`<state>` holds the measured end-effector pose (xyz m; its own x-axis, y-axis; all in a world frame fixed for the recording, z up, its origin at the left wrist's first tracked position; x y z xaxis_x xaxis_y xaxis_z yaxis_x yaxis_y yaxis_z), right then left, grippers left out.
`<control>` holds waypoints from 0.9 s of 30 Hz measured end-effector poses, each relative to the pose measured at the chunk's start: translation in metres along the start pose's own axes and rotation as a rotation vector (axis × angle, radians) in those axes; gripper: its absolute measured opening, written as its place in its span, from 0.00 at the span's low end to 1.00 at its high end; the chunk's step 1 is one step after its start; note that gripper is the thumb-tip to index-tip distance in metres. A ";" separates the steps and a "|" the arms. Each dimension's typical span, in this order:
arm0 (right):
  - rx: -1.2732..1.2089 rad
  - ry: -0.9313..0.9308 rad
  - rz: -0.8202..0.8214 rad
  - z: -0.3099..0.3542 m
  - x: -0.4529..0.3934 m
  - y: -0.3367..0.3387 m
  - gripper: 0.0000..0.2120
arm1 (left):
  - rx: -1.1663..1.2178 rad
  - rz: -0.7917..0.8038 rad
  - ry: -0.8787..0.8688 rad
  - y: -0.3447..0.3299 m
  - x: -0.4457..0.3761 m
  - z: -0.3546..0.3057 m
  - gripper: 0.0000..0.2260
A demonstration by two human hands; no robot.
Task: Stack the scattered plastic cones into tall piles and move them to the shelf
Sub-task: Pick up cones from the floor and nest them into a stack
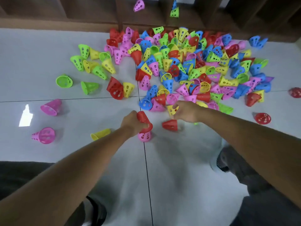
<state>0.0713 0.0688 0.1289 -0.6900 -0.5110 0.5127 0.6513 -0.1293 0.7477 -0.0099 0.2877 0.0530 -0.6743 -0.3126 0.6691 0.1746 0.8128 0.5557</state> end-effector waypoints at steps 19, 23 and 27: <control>-0.154 0.064 0.002 -0.054 0.002 -0.012 0.14 | -0.500 0.053 -0.464 -0.013 -0.032 0.004 0.24; -0.145 0.096 -0.010 -0.065 -0.015 -0.032 0.15 | -0.610 0.099 -0.480 0.008 -0.023 -0.008 0.25; -0.150 0.109 -0.119 -0.082 -0.034 -0.052 0.19 | -0.765 0.139 -0.482 0.042 -0.006 -0.015 0.18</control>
<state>0.0865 0.0227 0.0379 -0.7316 -0.5726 0.3700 0.6128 -0.3145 0.7249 0.0121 0.3163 0.0794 -0.8080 0.1425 0.5717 0.5888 0.2263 0.7759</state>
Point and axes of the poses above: each hand's wrist, its own x-axis away from the middle knuckle, its own y-axis out of the back of the hand, z = x × y, the point moved 2 cm from there along -x, towards the middle knuckle, and after that the axes turned 13 degrees about y, right-handed, at the moved point
